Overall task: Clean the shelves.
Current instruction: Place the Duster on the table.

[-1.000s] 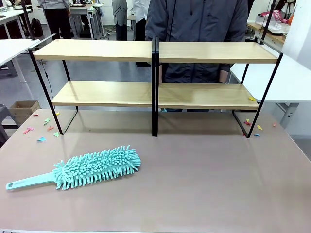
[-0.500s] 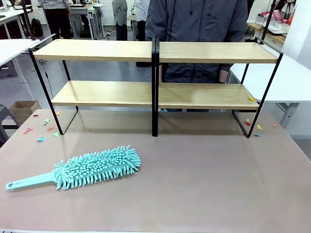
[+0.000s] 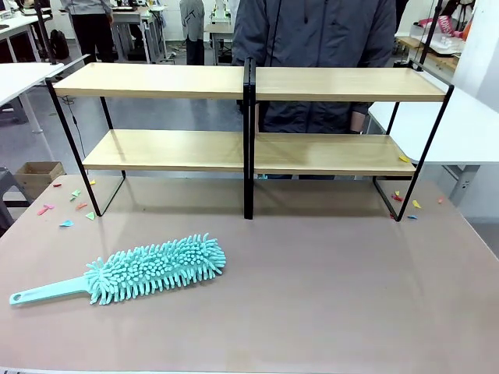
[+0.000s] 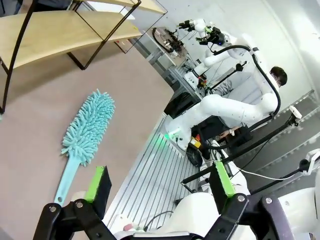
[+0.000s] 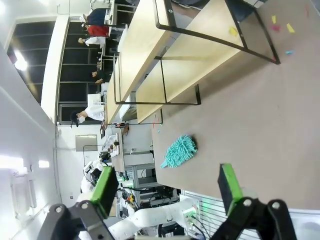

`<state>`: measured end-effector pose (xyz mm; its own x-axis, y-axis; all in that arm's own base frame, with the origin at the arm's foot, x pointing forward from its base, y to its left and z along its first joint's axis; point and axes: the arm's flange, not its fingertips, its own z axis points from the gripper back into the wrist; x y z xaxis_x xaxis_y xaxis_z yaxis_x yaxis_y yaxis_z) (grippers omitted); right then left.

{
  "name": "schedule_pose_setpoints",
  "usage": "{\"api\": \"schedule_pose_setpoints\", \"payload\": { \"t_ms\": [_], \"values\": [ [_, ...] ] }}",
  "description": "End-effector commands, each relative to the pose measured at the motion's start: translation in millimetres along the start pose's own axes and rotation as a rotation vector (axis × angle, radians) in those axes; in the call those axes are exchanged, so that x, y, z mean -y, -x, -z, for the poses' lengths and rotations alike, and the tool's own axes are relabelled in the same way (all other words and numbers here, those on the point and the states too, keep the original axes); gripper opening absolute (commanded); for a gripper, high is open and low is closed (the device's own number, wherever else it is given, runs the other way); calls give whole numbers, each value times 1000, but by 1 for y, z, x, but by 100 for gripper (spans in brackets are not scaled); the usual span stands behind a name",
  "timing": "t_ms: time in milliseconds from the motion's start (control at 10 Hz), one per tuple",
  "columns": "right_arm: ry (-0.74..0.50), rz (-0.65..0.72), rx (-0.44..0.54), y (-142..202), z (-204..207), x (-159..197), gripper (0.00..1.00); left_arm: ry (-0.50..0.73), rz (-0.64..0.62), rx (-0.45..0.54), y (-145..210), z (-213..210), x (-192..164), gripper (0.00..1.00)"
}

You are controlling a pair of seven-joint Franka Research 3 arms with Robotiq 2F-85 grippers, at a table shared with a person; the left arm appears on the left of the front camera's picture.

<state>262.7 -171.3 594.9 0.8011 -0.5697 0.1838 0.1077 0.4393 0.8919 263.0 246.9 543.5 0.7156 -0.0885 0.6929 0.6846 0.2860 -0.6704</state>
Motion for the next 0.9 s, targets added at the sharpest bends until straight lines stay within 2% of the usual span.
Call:
{"api": "schedule_pose_setpoints", "payload": {
  "t_ms": [0,800],
  "values": [
    [-21,-12,-3,0,-1,-2,100,-3,-12,15,0,1,4,100],
    [-21,-12,-3,0,-1,-2,100,-3,-12,15,0,1,4,100]
  ]
}}
